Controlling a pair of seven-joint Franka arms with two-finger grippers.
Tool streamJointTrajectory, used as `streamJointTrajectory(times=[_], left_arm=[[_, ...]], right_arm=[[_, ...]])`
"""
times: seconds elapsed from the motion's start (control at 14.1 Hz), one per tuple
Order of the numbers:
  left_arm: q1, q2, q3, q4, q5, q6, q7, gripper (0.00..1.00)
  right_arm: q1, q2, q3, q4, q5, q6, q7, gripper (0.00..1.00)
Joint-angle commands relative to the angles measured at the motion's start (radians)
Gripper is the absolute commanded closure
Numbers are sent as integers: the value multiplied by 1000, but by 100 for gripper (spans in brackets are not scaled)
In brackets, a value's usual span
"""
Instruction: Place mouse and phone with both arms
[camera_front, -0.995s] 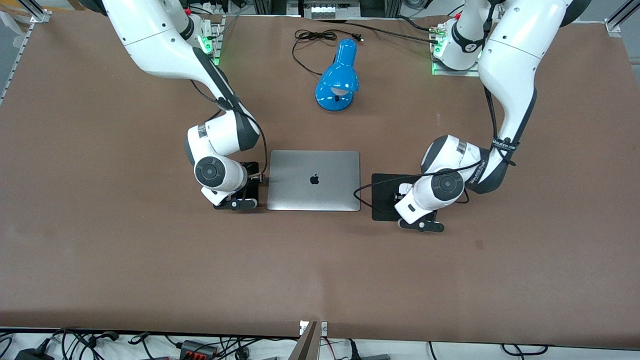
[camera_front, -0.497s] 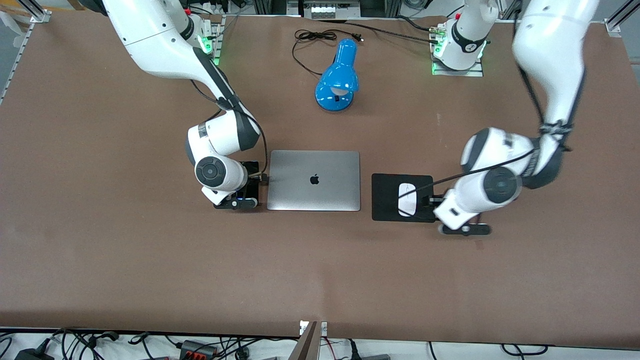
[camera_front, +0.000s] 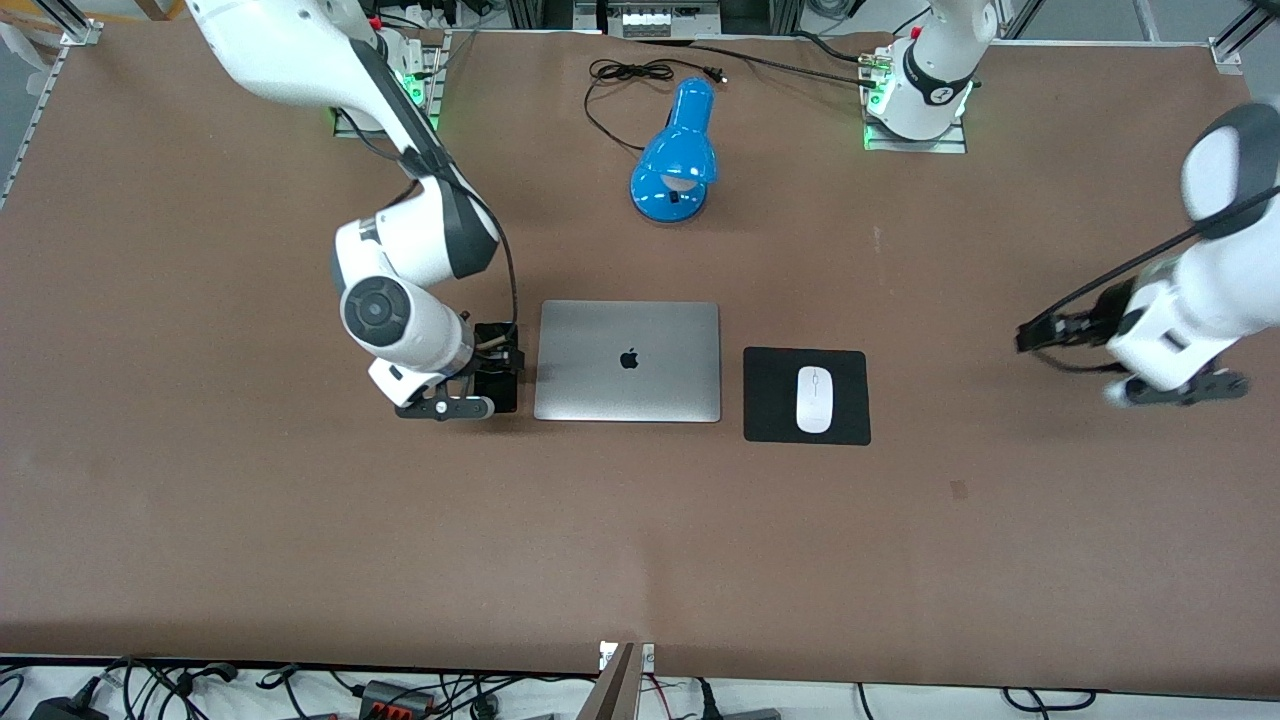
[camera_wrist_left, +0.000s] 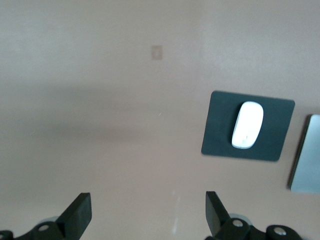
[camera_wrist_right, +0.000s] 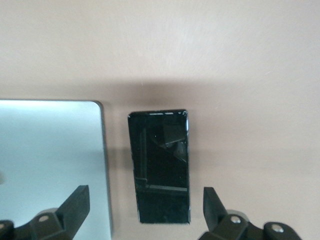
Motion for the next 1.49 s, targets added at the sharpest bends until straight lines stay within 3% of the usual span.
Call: streamJointTrajectory(times=[0.0, 0.14, 0.36, 0.71, 0.99, 1.42], left_arm=[[9, -108, -22, -77, -11, -79, 27, 0], [6, -188, -24, -187, -14, -35, 15, 0], [11, -242, -28, -279, -15, 40, 31, 0], [9, -219, -28, -177, -10, 2, 35, 0], [11, -171, -25, -115, 1, -15, 25, 0], [11, -171, -25, -108, -1, -15, 48, 0]], right_arm=[[-46, -102, 0, -8, 5, -59, -2, 0], [-96, -131, -3, 48, 5, -158, -3, 0], [-184, -138, -3, 189, 2, -316, -3, 0], [-274, -136, -3, 363, -22, -447, -112, 0], [-357, -164, -4, 392, -22, -484, -221, 0], [-455, -234, 8, 385, -68, -482, -313, 0]])
